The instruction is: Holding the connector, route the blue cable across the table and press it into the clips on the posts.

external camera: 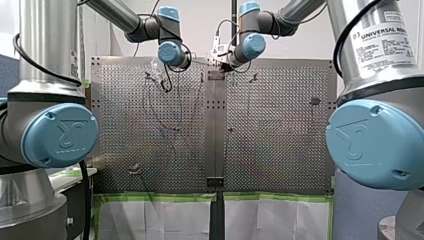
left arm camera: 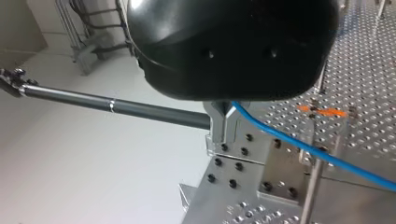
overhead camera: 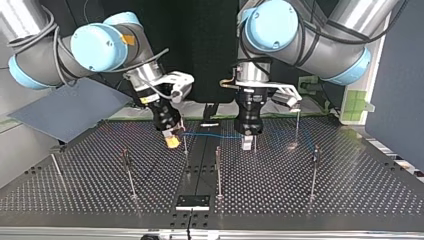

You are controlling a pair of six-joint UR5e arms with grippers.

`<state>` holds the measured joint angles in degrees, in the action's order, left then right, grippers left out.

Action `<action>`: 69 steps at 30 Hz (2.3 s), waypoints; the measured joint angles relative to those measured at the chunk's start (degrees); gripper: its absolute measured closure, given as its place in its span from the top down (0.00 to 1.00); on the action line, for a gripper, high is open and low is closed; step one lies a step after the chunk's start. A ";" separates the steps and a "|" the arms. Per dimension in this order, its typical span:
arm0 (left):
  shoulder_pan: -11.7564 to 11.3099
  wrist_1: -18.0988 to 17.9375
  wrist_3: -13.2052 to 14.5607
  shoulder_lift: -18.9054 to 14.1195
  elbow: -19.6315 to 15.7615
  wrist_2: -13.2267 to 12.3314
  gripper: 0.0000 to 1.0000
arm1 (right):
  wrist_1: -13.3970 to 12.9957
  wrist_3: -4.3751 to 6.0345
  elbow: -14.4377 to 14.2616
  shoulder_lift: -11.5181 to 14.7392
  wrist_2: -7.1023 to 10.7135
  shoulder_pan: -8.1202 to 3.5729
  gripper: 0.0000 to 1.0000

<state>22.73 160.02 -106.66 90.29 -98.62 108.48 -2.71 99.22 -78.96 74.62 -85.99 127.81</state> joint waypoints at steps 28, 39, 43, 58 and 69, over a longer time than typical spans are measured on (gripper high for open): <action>-1.79 -4.62 -0.13 9.24 0.63 -3.77 0.00 | -2.20 2.28 1.16 -3.51 4.52 -4.19 0.00; -2.65 -4.02 -0.34 13.19 5.04 -5.23 0.00 | -2.56 2.37 2.63 -4.82 5.19 -5.54 0.00; -3.01 -4.00 -0.41 14.92 6.84 -5.26 0.00 | -2.68 2.38 3.38 -5.60 5.21 -6.14 0.00; -5.50 -4.84 -1.01 16.71 8.80 -6.34 0.00 | -3.08 2.32 4.38 -6.98 5.19 -8.10 0.00; -4.59 -0.63 -0.74 16.30 8.81 -5.02 0.80 | -2.88 1.60 4.61 -6.91 5.38 -8.32 0.00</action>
<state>18.15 159.38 -107.40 106.59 -89.81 103.46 -5.59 100.82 -74.34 67.71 -80.61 119.50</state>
